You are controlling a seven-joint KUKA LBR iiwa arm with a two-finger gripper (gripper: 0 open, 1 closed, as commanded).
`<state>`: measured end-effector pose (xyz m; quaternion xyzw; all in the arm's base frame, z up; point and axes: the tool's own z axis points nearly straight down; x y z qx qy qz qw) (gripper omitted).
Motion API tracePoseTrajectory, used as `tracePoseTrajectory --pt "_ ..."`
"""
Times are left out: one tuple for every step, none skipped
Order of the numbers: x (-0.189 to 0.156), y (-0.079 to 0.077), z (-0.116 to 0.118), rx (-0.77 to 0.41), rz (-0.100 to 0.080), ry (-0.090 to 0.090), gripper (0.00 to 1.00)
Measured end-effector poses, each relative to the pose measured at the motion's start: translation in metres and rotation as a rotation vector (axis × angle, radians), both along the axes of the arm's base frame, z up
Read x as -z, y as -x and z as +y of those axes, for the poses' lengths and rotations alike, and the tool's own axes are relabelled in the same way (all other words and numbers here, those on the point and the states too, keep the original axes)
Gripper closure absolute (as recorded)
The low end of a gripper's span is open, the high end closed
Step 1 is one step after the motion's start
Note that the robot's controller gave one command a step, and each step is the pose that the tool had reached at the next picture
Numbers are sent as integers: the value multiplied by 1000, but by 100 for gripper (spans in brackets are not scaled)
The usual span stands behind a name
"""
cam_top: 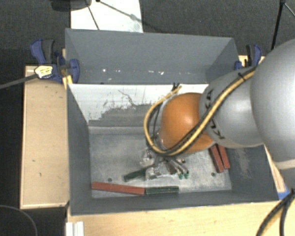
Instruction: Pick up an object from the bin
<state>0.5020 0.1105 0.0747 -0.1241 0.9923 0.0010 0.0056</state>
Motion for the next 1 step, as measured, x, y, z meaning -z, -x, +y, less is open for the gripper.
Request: tracePoseTrajectory --pt "-153 -16 2 -5 5 2 100"
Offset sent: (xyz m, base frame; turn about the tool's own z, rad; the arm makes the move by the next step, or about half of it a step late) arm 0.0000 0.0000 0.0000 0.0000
